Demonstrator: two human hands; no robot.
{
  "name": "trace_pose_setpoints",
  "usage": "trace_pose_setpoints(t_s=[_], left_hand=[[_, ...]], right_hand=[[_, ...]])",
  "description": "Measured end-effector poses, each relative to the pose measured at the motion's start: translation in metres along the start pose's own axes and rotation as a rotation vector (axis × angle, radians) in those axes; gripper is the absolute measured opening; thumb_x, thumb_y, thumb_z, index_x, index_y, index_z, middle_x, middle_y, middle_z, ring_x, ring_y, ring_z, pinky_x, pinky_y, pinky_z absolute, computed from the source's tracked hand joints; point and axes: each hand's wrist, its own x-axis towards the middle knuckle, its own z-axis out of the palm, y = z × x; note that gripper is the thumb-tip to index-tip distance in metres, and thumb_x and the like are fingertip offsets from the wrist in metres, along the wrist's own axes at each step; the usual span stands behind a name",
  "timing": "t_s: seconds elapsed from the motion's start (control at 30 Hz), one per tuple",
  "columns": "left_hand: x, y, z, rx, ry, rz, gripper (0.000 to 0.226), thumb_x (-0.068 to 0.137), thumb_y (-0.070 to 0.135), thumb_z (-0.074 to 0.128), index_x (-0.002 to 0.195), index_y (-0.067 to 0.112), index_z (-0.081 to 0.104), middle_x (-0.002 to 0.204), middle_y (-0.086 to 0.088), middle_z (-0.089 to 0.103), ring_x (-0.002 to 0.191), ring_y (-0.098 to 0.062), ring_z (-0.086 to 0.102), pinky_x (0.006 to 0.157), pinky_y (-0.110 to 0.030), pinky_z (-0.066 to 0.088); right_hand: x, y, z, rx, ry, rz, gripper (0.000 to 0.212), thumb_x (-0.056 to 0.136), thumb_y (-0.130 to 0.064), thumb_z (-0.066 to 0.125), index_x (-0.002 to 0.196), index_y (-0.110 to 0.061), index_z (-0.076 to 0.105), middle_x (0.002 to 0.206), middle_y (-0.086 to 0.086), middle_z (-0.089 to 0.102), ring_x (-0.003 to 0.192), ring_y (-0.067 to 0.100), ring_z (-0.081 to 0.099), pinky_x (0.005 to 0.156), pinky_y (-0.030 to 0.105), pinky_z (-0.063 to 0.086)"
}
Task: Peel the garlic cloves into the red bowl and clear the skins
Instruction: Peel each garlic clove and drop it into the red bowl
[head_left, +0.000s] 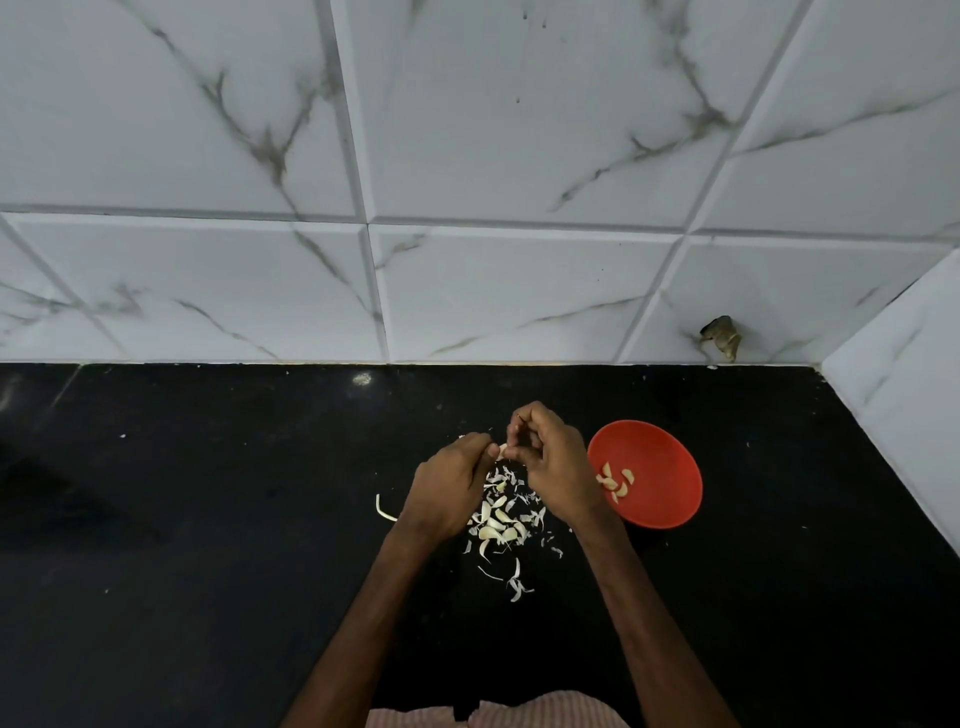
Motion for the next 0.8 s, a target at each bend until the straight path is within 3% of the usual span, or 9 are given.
trace_pose_setpoints(t_s=[0.1, 0.23, 0.37, 0.4, 0.47, 0.53, 0.63, 0.7, 0.8], left_hand=[[0.001, 0.001, 0.001, -0.021, 0.043, -0.023, 0.027, 0.107, 0.039, 0.038, 0.083, 0.03, 0.045, 0.073, 0.01, 0.049, 0.068, -0.004, 0.049, 0.059, -0.027, 0.031], [0.002, 0.007, 0.005, -0.049, 0.127, -0.119, 0.035, 0.107, 0.044, 0.036, 0.08, 0.024, 0.047, 0.071, 0.006, 0.051, 0.064, -0.007, 0.051, 0.056, -0.027, 0.029], [0.002, 0.013, 0.008, -0.092, 0.225, -0.183, 0.036, 0.107, 0.042, 0.038, 0.077, 0.023, 0.046, 0.069, 0.005, 0.052, 0.061, -0.009, 0.05, 0.054, -0.028, 0.03], [0.003, 0.013, 0.008, -0.147, 0.239, -0.19, 0.037, 0.107, 0.041, 0.039, 0.076, 0.023, 0.047, 0.068, 0.005, 0.052, 0.06, -0.009, 0.049, 0.054, -0.029, 0.031], [0.004, 0.014, 0.009, -0.35, 0.243, -0.199, 0.038, 0.108, 0.037, 0.042, 0.079, 0.016, 0.054, 0.067, 0.002, 0.054, 0.058, -0.007, 0.045, 0.057, -0.035, 0.037], [0.006, 0.015, 0.009, -0.566, 0.233, -0.224, 0.039, 0.108, 0.03, 0.044, 0.082, 0.006, 0.06, 0.07, -0.008, 0.056, 0.065, -0.012, 0.047, 0.063, -0.04, 0.04], [0.006, 0.018, 0.01, -0.818, 0.203, -0.258, 0.04, 0.108, 0.025, 0.044, 0.091, -0.004, 0.064, 0.084, -0.03, 0.058, 0.078, -0.023, 0.052, 0.074, -0.043, 0.043], [0.006, 0.021, 0.01, -0.906, 0.201, -0.28, 0.038, 0.108, 0.025, 0.044, 0.092, -0.002, 0.066, 0.085, -0.028, 0.059, 0.083, -0.026, 0.055, 0.078, -0.044, 0.045], [0.006, 0.024, 0.009, -0.982, 0.232, -0.311, 0.039, 0.108, 0.025, 0.044, 0.092, -0.005, 0.064, 0.085, -0.023, 0.06, 0.085, -0.027, 0.058, 0.082, -0.046, 0.048]], right_hand=[[-0.001, 0.0, 0.003, -0.029, 0.041, -0.019, 0.024, 0.089, 0.007, 0.067, 0.098, -0.013, 0.056, 0.095, 0.006, 0.058, 0.086, 0.009, 0.064, 0.075, 0.022, 0.055], [-0.003, -0.004, 0.011, -0.161, 0.125, -0.111, 0.028, 0.09, 0.01, 0.063, 0.103, -0.014, 0.058, 0.094, -0.01, 0.052, 0.094, 0.006, 0.056, 0.081, 0.017, 0.053], [-0.006, -0.01, 0.019, -0.309, 0.186, -0.203, 0.025, 0.088, 0.009, 0.066, 0.106, -0.009, 0.061, 0.094, -0.028, 0.042, 0.095, 0.014, 0.056, 0.082, 0.036, 0.055], [-0.007, -0.01, 0.022, -0.293, 0.194, -0.21, 0.025, 0.088, 0.008, 0.066, 0.106, -0.008, 0.061, 0.096, -0.028, 0.042, 0.097, 0.012, 0.056, 0.083, 0.034, 0.055], [-0.01, -0.01, 0.026, -0.179, 0.215, -0.182, 0.024, 0.091, 0.007, 0.065, 0.108, -0.01, 0.059, 0.101, -0.024, 0.044, 0.1, 0.001, 0.054, 0.084, 0.016, 0.051], [-0.012, -0.01, 0.026, -0.047, 0.234, -0.13, 0.024, 0.093, 0.004, 0.064, 0.107, -0.014, 0.057, 0.104, -0.013, 0.05, 0.101, -0.001, 0.055, 0.082, 0.009, 0.047], [-0.013, -0.011, 0.027, 0.089, 0.222, -0.082, 0.028, 0.093, 0.004, 0.063, 0.104, -0.02, 0.053, 0.104, 0.001, 0.056, 0.096, 0.007, 0.06, 0.081, 0.018, 0.051], [-0.013, -0.012, 0.027, 0.145, 0.192, -0.067, 0.03, 0.093, 0.006, 0.063, 0.102, -0.02, 0.052, 0.102, 0.005, 0.059, 0.096, 0.015, 0.063, 0.084, 0.028, 0.056], [-0.015, -0.012, 0.027, 0.186, 0.109, -0.064, 0.031, 0.091, 0.006, 0.064, 0.103, -0.021, 0.053, 0.096, 0.0, 0.061, 0.091, 0.018, 0.065, 0.082, 0.027, 0.056]])
